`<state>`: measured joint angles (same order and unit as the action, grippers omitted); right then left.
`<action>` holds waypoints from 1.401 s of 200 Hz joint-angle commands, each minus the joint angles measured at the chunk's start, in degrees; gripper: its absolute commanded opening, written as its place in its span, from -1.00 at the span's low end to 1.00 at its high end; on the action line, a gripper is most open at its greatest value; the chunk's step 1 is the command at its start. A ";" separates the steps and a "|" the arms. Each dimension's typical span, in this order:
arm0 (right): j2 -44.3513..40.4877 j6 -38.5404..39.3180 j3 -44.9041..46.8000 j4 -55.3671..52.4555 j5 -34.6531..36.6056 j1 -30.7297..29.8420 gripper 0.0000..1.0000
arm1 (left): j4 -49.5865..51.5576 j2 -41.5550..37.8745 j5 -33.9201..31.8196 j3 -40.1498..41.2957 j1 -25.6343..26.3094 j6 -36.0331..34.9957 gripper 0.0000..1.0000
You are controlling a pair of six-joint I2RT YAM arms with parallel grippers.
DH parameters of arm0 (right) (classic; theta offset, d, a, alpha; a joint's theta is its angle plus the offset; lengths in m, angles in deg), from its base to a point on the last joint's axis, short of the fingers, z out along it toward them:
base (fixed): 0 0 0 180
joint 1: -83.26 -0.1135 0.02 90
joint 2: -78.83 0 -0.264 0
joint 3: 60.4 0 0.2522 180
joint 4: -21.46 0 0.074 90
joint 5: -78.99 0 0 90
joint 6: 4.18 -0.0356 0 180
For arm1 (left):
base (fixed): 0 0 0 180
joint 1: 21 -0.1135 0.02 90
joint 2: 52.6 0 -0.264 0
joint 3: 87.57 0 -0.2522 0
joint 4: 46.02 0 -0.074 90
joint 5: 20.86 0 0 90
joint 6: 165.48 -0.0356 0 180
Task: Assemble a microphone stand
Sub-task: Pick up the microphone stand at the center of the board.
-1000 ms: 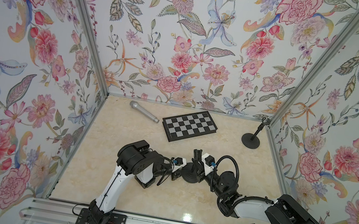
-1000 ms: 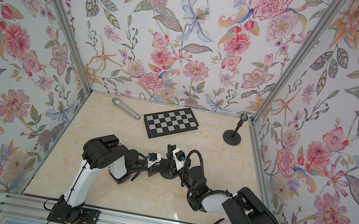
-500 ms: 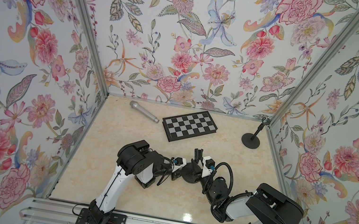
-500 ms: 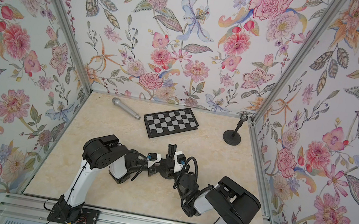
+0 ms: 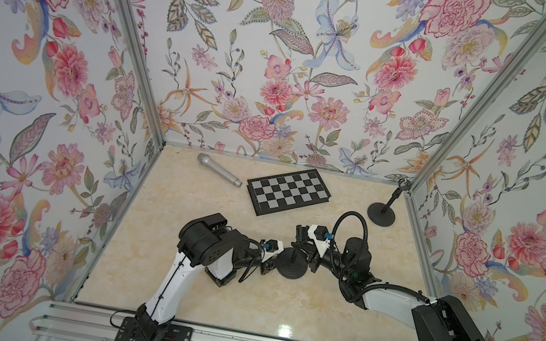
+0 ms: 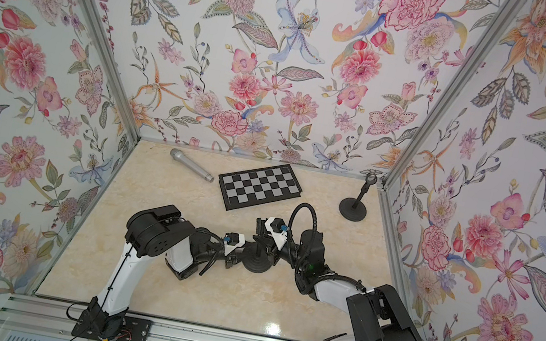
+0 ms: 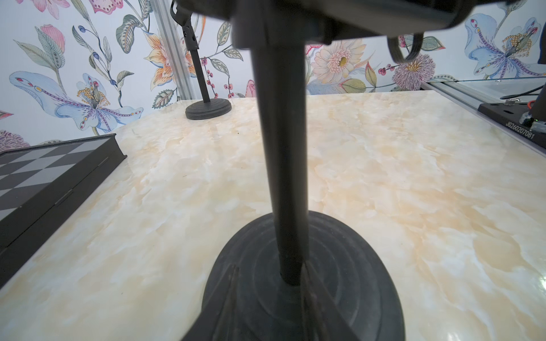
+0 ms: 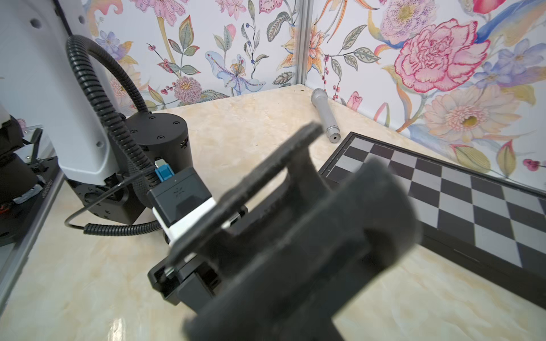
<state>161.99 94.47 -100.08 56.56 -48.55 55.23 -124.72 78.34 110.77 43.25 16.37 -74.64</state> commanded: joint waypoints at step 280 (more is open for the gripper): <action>-3.10 -15.66 -9.61 0.06 62.40 -12.16 -1.00 | -12.91 -10.92 -13.49 15.77 1.21 -9.72 -0.06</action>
<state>163.43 78.88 -103.20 60.87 18.90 38.70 -124.04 69.09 99.60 57.74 16.91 -81.81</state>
